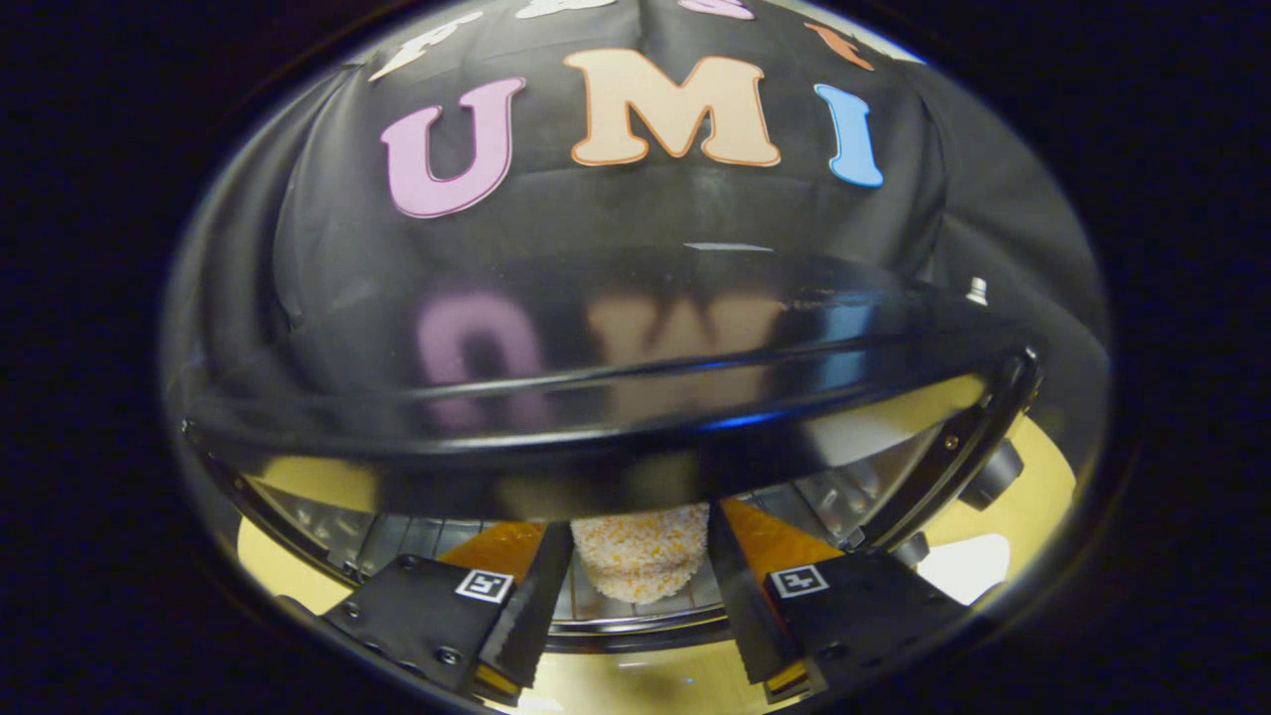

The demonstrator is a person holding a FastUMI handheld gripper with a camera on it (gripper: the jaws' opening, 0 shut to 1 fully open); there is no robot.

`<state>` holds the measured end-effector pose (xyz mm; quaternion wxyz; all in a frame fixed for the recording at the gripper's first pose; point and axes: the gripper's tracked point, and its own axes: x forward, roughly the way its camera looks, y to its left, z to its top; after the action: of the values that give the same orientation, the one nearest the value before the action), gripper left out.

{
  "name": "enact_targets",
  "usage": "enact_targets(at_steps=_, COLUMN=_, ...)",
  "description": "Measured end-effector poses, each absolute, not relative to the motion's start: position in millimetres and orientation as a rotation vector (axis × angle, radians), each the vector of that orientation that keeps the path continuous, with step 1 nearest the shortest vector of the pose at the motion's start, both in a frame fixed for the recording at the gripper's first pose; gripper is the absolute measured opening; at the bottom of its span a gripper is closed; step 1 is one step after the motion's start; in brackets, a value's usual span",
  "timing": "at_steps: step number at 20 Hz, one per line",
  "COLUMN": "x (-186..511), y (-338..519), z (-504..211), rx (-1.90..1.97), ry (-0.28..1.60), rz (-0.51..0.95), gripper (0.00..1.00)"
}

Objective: Open the toaster oven, put the food inside, and close the toaster oven door.

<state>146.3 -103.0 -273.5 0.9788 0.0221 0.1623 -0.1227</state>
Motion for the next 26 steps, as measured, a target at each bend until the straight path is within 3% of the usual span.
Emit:
enact_targets(at_steps=3, x=135, y=-94, z=-255, rx=0.007, ry=0.275, rz=-0.234, gripper=0.99)
enact_targets(at_steps=15, x=9, y=-70, z=-208, rx=0.033, ry=0.230, rz=-0.282, gripper=1.00)
enact_targets(at_steps=26, x=-100, y=-72, z=-260, rx=0.119, ry=0.301, rz=-0.315, gripper=0.99)
